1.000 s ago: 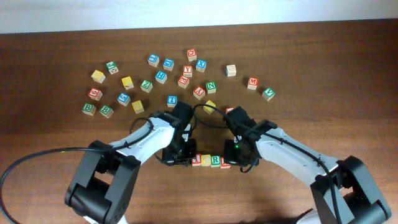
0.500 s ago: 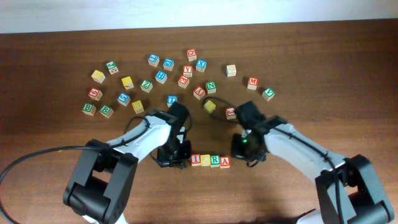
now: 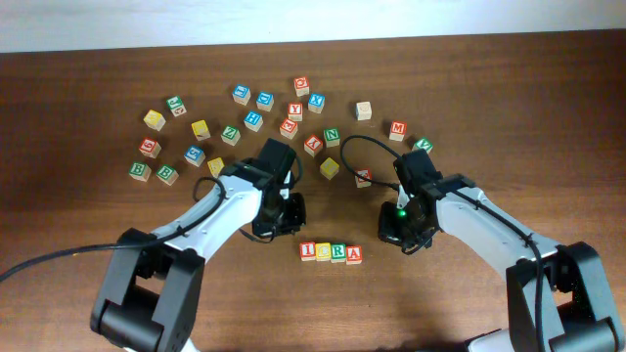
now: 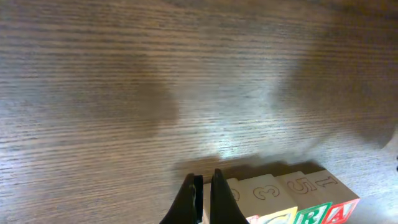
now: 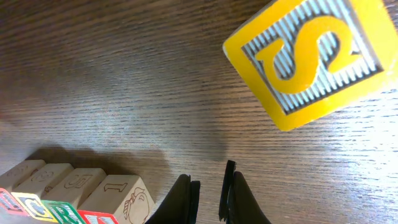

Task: Spell out ICRA
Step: 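Push the row ends inward with both grippers to close gaps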

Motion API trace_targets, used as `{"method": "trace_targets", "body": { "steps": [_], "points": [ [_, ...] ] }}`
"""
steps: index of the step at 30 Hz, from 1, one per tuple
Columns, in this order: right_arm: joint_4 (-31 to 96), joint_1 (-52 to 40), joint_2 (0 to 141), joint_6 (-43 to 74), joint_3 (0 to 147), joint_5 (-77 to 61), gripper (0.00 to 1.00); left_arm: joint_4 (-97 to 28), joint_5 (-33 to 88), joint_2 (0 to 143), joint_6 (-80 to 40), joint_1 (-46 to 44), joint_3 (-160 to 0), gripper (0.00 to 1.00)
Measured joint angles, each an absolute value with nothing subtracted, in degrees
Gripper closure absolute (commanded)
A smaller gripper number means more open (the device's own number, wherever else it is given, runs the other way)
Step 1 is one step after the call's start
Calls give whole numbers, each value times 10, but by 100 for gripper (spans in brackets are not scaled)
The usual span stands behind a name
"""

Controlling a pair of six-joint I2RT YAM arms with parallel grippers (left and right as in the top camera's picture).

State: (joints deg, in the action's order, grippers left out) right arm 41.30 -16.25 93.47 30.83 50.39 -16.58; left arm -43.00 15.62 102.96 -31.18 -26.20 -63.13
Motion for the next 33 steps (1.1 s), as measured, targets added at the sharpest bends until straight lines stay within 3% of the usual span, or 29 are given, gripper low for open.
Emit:
{"method": "trace_targets", "body": {
  "steps": [6,33],
  "points": [
    [417,-163,935,308,504,-166,91,-428,154,1030,-316,-307,-631,100],
    [418,-163,935,308,504,-166,91,-449,143,1030,-316,-324,-631,100]
  ]
}}
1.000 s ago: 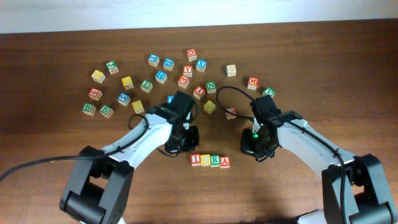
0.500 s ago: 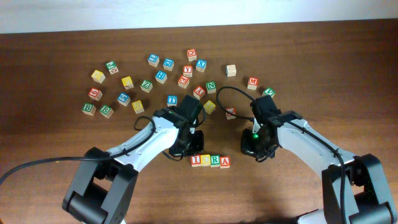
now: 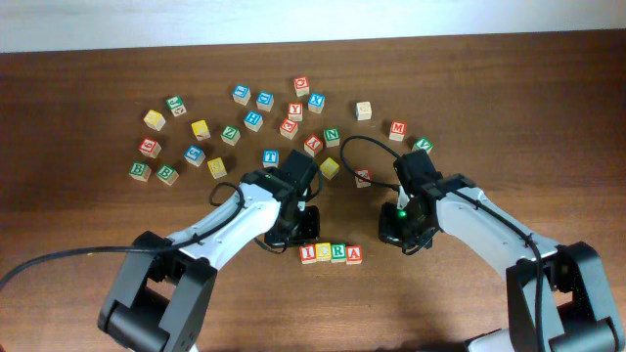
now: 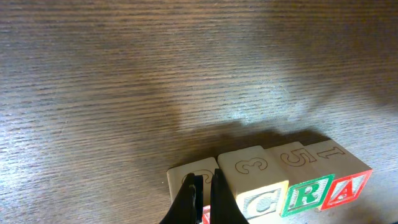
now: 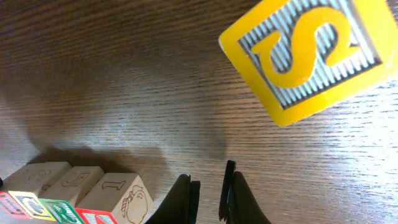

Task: Spell out ICRA
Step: 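Push the row ends inward with both grippers to close gaps, then lift both grippers slightly away from the aligned row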

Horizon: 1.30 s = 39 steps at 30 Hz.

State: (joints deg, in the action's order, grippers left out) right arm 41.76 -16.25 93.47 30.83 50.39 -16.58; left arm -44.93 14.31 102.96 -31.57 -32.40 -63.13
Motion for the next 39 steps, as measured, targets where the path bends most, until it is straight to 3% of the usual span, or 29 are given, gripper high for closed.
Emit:
{"method": "trace_targets", "body": {
  "steps": [13,28,39],
  "points": [
    [441,-176,935,314,502,-171,91,-576,141,1030,-311,-262,-665,100],
    [491,-282,935,316,497,-207,92,-548,126,1037,-344,-256,-618,100],
    [462,-282,935,317,497,-231,91,-577,122,1037,-374,-81,-618,99]
  ]
}}
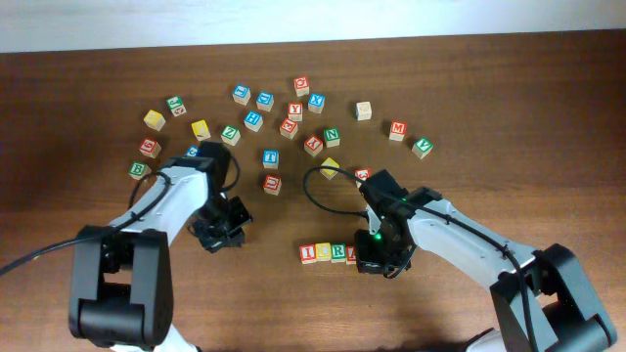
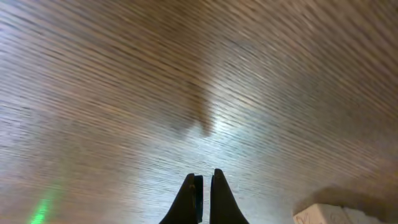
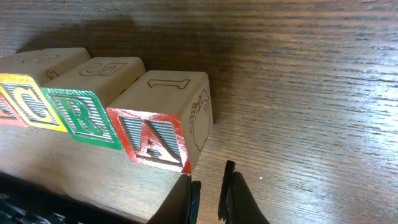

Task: Spell out ICRA
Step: 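Lift both grippers slightly away from the aligned row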

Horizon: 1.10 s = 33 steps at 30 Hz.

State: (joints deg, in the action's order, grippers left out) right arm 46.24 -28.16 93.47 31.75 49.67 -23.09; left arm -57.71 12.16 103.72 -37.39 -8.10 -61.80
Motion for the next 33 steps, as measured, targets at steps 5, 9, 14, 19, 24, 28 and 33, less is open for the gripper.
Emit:
{"method": "trace_targets", "body": {
  "steps": [5,9,14,19,24,28,33],
  "points": [
    [441,-282,935,322,497,-231,91,-577,120,1037,-374,-77,-618,99],
    [432,-282,935,330,497,-233,91,-577,120,1037,-374,-77,-618,99],
    [432,-282,935,330,497,-233,96,-577,120,1037,-374,-77,-618,100],
    [428,-282,935,333,497,-227,96,-579,120,1037,-373,-82,-617,100],
    [417,-282,935,333,497,-221,96,-578,120,1037,-371,-110,-615,99],
    [417,-282,935,332,497,-222,96,-578,119,1037,-371,-115,-614,100],
    [471,-282,935,331,497,-237,96,-584,119,1037,-371,-116,-614,100]
  ]
}}
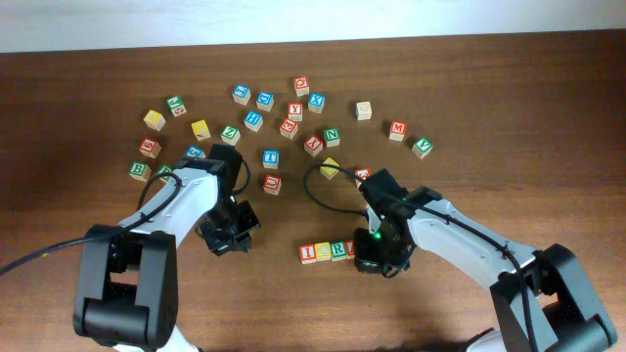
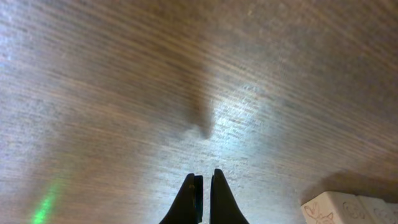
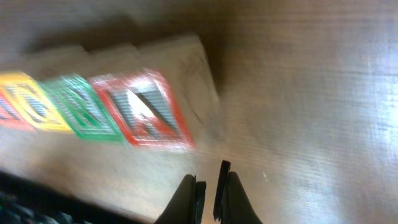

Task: Spell out ICRA

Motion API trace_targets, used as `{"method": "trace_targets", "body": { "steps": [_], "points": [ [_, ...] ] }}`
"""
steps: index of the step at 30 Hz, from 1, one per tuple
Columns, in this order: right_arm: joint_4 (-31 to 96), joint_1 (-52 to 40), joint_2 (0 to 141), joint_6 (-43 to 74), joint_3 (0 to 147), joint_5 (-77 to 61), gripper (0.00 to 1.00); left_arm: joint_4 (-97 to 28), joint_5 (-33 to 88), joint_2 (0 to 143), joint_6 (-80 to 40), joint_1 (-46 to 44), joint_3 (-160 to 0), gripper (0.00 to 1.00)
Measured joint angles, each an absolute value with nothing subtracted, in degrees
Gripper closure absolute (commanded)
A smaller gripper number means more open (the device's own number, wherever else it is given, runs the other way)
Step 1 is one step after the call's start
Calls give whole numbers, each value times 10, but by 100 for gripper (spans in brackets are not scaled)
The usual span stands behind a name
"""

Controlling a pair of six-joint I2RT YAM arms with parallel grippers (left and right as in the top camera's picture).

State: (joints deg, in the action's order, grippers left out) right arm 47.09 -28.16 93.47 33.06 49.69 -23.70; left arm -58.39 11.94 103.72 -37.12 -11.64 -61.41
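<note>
Four letter blocks stand side by side near the table's front: the I block (image 1: 308, 253), the C block (image 1: 323, 252), the R block (image 1: 338, 251) and the A block (image 3: 148, 112), which my right arm mostly covers from overhead. My right gripper (image 1: 373, 256) is at the A end of the row. In its blurred wrist view the right gripper (image 3: 209, 187) is shut and holds nothing, just in front of the A block. My left gripper (image 1: 230, 236) is well left of the row. In its own view the left gripper (image 2: 204, 186) is shut over bare wood.
Several loose letter blocks lie scattered across the back half of the table (image 1: 489, 117). Closest to the row are a red block (image 1: 272, 183), a blue T block (image 1: 270, 156) and a yellow block (image 1: 330, 167). A pale block corner (image 2: 348, 208) shows at the left wrist view's lower right.
My left gripper has shifted a little to the right, still shut over bare wood. My right gripper stays at the A end of the row, and its view is now blurred.
At first both grippers were shut, the left just left of the finished-looking row and the right off to its right by a yellow S block. Then the left stood against the I end. Later it was far to the left, and the right was by the A.
</note>
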Motion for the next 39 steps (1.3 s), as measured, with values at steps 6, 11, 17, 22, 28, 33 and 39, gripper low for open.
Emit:
{"method": "trace_targets", "body": {
  "steps": [6,11,17,22,28,33,39],
  "points": [
    [534,-227,935,299,544,-209,96,-588,122,1037,-356,-162,-614,100],
    [511,-185,935,294,547,-149,96,-576,122,1037,-356,-223,-614,100],
    [450,-208,960,293,547,-149,96,-537,148,1037,-366,-276,-614,100],
    [442,-227,964,293,547,-155,96,-533,155,1037,-372,-288,-614,100],
    [430,-254,964,293,547,-175,96,-531,168,1037,-372,-292,-614,100],
    [428,-259,965,293,547,-181,96,-516,173,1037,-374,-299,-613,100],
    [430,-259,965,294,547,-192,96,-506,164,1037,-374,-299,-612,100]
  ]
}}
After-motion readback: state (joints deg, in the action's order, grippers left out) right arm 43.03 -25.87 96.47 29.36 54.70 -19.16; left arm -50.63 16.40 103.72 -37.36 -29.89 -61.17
